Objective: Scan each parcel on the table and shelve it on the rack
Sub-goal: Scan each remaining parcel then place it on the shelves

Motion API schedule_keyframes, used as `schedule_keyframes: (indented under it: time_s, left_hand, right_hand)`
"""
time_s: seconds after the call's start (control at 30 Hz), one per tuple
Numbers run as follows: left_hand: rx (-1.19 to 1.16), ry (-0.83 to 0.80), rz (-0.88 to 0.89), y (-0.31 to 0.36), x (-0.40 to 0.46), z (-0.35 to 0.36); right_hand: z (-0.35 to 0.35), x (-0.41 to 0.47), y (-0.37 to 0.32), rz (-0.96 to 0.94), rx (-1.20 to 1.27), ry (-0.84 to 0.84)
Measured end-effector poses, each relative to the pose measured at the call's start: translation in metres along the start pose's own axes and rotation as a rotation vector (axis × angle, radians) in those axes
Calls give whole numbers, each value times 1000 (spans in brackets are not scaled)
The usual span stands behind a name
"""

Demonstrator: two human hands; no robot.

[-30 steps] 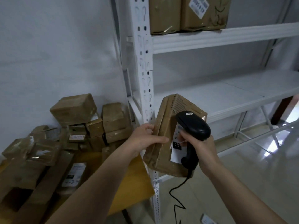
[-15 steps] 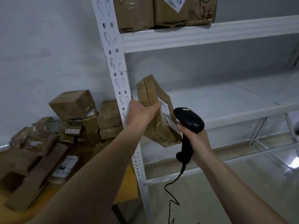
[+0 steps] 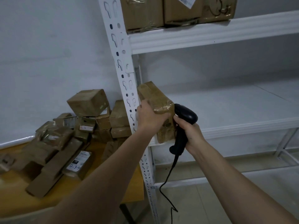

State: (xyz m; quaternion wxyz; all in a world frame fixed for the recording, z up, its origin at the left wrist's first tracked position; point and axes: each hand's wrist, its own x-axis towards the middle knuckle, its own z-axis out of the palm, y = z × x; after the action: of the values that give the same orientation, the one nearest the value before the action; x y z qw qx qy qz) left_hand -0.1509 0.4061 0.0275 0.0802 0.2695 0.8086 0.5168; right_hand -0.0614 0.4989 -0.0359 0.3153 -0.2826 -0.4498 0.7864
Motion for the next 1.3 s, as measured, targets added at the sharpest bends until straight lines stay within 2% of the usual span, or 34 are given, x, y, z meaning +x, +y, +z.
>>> schedule_keyframes:
  time_s: [0.13,0.23,0.37,0.53,0.87,0.97,1.1,1.3]
  left_hand:
    - [89,57,61,-11,1,1]
    - [196,23,129,-15,5,0]
    - [133,-47,149,-18,18,-7]
    - [85,-44,178,-27,29,-16]
    - [318,169,191,-26,17,-14]
    - [323,239,197,-31,10,-20]
    - [307,205,195,-43,0,-29]
    - [233,114,121,-73,-17,-44]
  right_hand:
    - [12,7,8,33,7,27]
    - [16,10,11,35,15,60]
    - [19,10,12,14,31,91]
    - [26,7,14,12,0,107]
    - [23,0,8,-21,-21,141]
    - [22,-7,7,-59,-27,166]
    - [21,-23,6,-138,-43,220]
    - [34,-58,21,-200,-163,32]
